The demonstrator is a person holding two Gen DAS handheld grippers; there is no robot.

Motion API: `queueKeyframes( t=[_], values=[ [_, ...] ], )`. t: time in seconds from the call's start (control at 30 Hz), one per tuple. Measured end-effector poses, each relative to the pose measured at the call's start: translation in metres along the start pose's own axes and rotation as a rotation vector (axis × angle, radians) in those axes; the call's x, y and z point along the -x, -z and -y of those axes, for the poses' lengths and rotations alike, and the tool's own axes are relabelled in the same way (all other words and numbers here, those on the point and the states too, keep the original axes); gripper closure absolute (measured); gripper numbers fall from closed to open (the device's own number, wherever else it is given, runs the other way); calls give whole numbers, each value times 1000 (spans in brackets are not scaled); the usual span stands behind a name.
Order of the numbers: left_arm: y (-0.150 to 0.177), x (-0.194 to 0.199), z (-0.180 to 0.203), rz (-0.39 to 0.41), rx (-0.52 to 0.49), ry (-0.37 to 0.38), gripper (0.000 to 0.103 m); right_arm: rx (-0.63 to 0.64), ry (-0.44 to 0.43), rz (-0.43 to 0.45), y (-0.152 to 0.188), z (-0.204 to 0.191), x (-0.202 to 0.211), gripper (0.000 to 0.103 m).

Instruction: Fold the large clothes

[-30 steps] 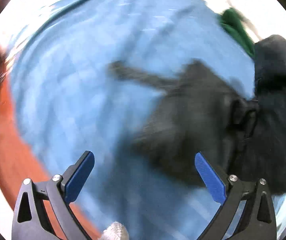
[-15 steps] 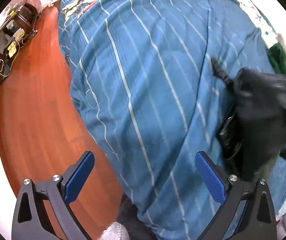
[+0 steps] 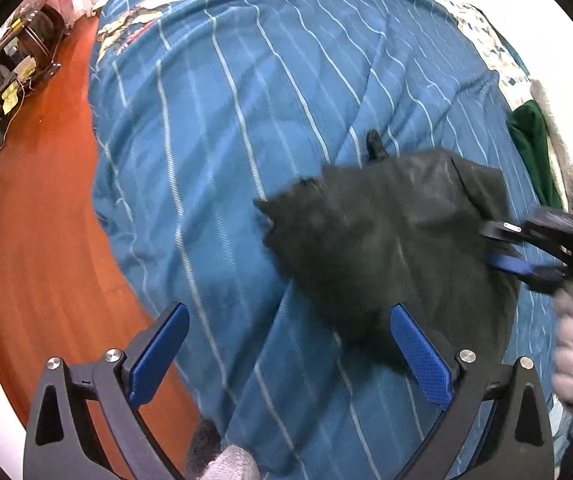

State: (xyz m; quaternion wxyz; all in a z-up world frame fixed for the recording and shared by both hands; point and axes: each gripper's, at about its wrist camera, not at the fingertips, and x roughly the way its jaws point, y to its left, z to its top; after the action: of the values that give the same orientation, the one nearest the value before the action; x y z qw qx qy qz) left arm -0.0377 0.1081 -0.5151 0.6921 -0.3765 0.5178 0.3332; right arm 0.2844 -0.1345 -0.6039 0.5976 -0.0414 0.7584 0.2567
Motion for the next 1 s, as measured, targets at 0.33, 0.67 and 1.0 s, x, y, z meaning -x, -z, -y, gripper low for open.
queueKeyframes(
  t=[0.33,0.67,1.0],
  values=[
    [-8,2,4,9,-24,-22,0,5,3,16,4,-32,49,46],
    [-27,-14,0,27,-49,-102,0,33,76,17,-19,-64,-34,67],
    [-37,-62,-10,-84,221,84,0,-15,-242,247,40,-20,56,26]
  ],
)
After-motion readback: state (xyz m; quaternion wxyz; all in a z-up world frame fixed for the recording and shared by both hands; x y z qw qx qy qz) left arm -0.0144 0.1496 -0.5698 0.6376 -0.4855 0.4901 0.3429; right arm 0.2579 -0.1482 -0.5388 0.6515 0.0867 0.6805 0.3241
